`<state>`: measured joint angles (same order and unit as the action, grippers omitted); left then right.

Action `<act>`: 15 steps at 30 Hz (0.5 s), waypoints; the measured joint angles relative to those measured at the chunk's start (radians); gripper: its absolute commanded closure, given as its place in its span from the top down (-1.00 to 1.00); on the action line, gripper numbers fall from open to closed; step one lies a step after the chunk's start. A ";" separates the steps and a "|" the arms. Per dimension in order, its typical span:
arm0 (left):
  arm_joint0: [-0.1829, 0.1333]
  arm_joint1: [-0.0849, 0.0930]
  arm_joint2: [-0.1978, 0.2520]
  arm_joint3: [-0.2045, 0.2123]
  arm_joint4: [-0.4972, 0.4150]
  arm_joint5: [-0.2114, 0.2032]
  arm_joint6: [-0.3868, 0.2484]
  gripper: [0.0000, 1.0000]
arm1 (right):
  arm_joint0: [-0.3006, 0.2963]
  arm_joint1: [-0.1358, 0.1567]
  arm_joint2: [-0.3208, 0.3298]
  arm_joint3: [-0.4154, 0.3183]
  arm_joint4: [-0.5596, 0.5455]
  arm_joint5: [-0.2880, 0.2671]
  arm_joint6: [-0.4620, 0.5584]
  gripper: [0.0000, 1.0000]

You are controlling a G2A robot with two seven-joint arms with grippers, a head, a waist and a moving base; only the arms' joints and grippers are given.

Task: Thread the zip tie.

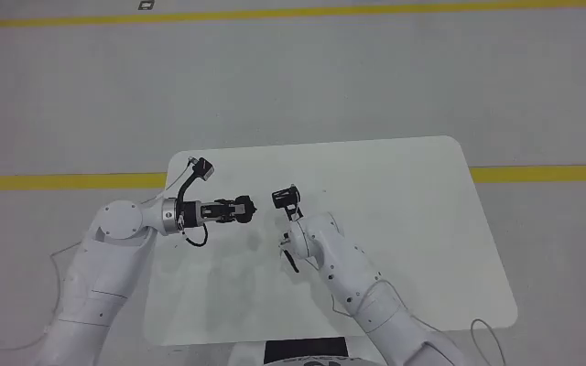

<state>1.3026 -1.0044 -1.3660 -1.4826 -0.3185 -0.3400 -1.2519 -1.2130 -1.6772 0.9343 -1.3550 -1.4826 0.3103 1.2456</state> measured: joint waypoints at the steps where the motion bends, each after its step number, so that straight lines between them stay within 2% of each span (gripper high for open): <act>1: 0.000 0.000 0.000 0.000 0.000 0.000 0.000 -1.00 | 0.002 -0.001 -0.001 0.005 0.002 0.001 -0.001 -0.64; 15: 0.000 0.000 0.000 0.000 0.000 0.000 0.000 -1.00 | 0.027 -0.010 -0.009 0.065 0.029 0.003 -0.012 -0.70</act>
<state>1.3026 -1.0044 -1.3660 -1.4826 -0.3185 -0.3400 -1.2519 -1.1856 -1.6872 0.9250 -1.2897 -1.4539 0.3134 1.2340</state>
